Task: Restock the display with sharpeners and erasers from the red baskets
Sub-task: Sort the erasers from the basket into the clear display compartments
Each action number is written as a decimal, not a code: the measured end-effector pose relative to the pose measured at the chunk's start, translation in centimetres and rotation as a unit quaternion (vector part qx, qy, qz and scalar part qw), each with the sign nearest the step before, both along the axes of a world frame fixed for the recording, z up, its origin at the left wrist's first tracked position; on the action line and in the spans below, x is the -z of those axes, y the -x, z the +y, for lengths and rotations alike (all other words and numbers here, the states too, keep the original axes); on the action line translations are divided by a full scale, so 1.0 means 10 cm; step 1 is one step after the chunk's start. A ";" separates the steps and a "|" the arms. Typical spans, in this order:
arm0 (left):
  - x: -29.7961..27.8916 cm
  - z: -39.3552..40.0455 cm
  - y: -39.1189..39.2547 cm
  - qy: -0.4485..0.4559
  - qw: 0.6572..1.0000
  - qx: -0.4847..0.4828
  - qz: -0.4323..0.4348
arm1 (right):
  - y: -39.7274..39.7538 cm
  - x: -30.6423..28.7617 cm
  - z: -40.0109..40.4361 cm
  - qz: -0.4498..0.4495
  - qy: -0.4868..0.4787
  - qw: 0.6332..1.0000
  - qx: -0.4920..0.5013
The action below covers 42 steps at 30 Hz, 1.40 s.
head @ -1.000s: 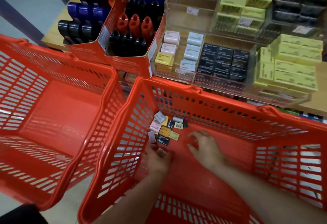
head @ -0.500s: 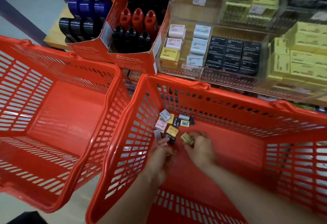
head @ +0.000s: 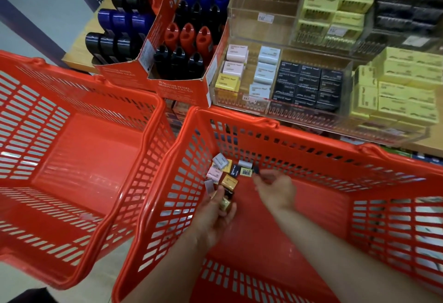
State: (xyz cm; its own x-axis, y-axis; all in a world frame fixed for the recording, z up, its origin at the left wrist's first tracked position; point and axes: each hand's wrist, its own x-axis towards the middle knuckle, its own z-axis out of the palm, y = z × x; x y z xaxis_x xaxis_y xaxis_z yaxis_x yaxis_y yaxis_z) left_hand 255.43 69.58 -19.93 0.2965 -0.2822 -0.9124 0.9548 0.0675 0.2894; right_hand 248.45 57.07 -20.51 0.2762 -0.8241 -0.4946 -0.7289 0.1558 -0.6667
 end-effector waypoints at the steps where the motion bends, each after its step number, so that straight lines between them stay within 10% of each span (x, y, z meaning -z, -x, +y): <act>1: 0.00 0.01 0.00 -0.006 1.000 0.009 0.004 | -0.05 0.04 -0.04 0.030 0.003 0.999 0.015; 9: 0.06 -0.06 0.02 -0.009 0.997 0.074 -0.017 | -0.23 0.34 -0.07 0.058 -0.023 0.994 0.084; 14: -0.05 -0.19 0.00 -0.003 0.995 0.101 -0.013 | 0.06 -0.04 0.01 -0.216 -0.212 0.926 0.225; 19: -0.68 -0.39 0.02 0.018 0.983 0.177 -0.042 | 0.42 -0.93 -0.03 -0.325 -0.245 0.899 0.163; 31: -3.10 -0.35 0.00 0.074 0.831 0.460 -0.303 | 0.92 -3.12 -0.17 -0.280 0.125 0.931 -0.200; 42: -3.08 -0.84 0.05 0.102 0.846 0.426 -0.304 | 0.87 -3.15 -0.50 -0.162 0.308 0.914 -0.208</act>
